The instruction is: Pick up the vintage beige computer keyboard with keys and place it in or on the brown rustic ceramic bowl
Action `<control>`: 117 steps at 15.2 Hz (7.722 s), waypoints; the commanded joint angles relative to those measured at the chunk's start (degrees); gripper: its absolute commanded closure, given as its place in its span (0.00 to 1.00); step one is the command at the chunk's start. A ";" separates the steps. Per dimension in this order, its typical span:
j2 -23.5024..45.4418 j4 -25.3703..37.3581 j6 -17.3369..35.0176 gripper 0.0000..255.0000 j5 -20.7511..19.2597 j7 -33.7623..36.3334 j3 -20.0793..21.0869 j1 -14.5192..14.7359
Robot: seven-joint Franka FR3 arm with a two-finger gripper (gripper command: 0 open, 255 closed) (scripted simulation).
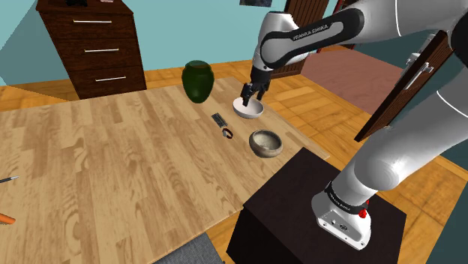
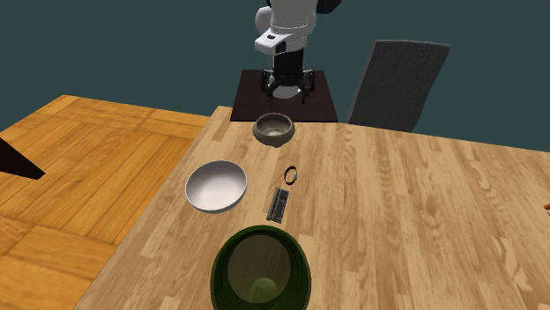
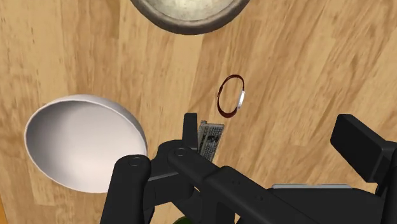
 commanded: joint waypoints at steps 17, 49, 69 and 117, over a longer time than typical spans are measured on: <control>39.67 25.42 17.04 0.00 3.28 5.33 -0.73 -1.10; 50.06 34.06 19.28 1.00 4.02 6.19 -0.72 -1.32; 39.55 34.13 8.71 1.00 3.27 7.21 -1.26 -1.02; -5.92 -29.18 26.36 1.00 4.18 2.04 -3.86 -1.90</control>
